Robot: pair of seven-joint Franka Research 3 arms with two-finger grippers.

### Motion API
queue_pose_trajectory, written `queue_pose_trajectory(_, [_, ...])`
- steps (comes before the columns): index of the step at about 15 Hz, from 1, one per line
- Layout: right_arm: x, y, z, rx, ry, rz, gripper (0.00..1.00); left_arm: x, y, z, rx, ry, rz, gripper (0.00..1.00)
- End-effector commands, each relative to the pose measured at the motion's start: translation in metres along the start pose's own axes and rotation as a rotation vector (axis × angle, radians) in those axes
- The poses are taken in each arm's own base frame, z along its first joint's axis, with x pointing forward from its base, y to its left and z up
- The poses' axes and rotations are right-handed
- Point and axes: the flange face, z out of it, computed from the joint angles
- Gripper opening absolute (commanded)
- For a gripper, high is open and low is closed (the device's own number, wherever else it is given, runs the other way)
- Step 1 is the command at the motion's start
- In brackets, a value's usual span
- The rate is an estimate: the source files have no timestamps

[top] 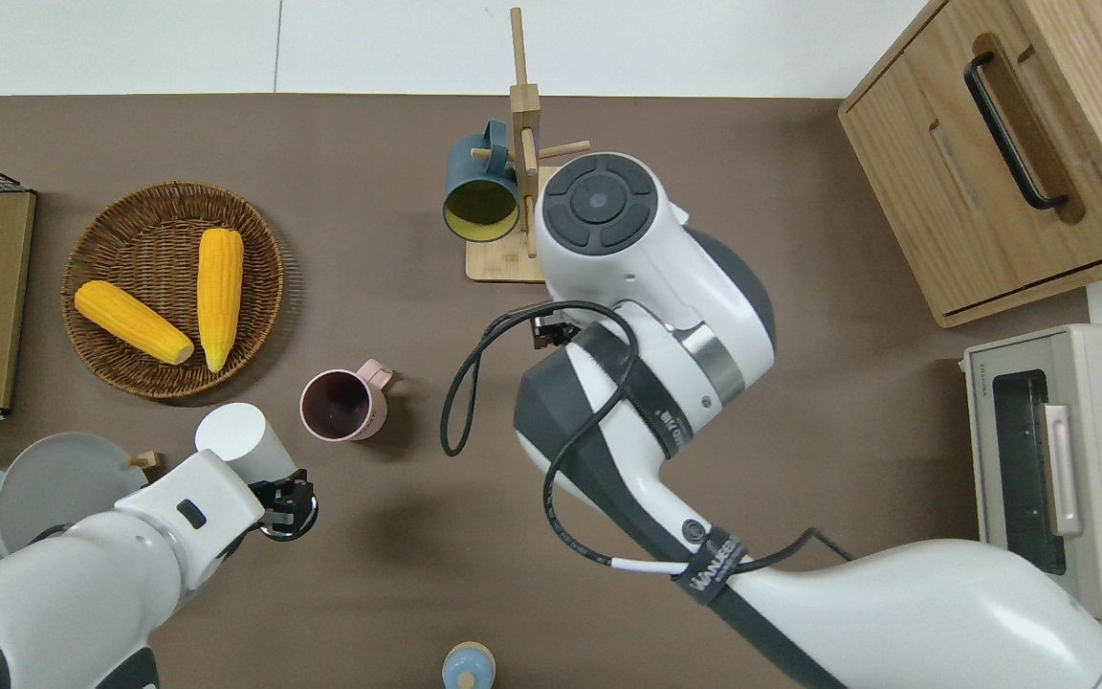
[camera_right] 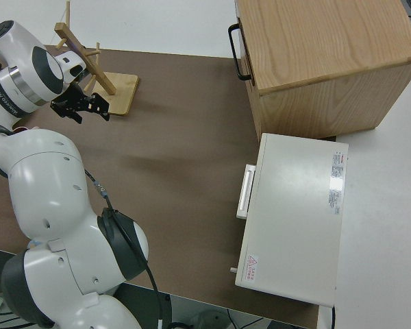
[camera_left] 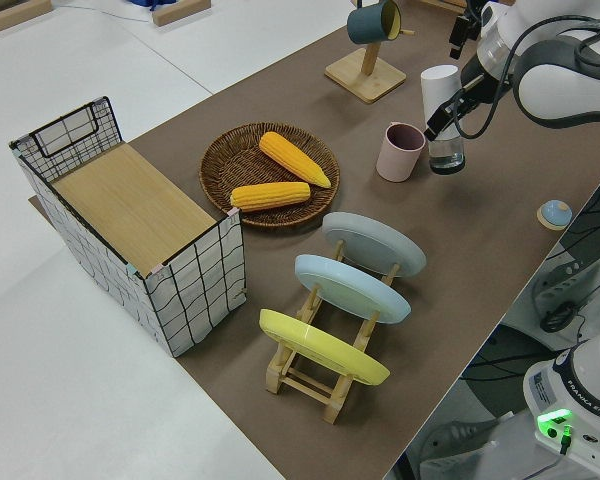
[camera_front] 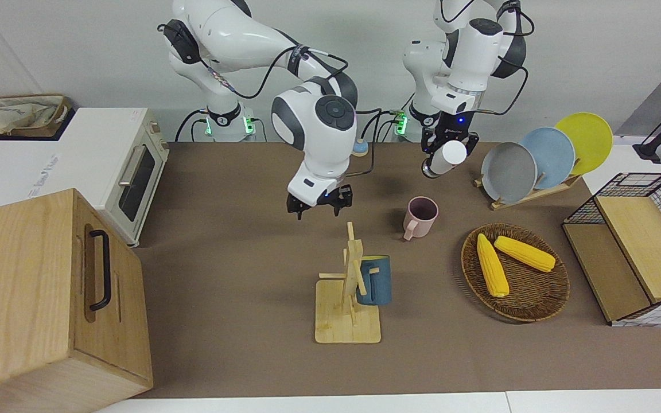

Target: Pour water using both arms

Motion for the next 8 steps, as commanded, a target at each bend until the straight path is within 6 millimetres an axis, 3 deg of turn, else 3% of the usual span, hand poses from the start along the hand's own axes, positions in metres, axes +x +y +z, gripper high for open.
queue_pose_trajectory(1, [-0.001, 0.088, -0.019, -0.057, 0.006, -0.151, 0.992, -0.001, 0.014, 0.003, -0.002, 0.001, 0.019, 0.00])
queue_pose_trajectory(3, [-0.002, 0.150, -0.037, -0.058, 0.020, -0.194, 0.992, 0.000, 0.018, 0.016, -0.009, -0.030, 0.015, 0.00])
queue_pose_trajectory(8, [-0.016, 0.226, -0.065, 0.018, 0.045, -0.073, 0.992, 0.008, 0.022, 0.033, -0.003, -0.077, 0.025, 0.00])
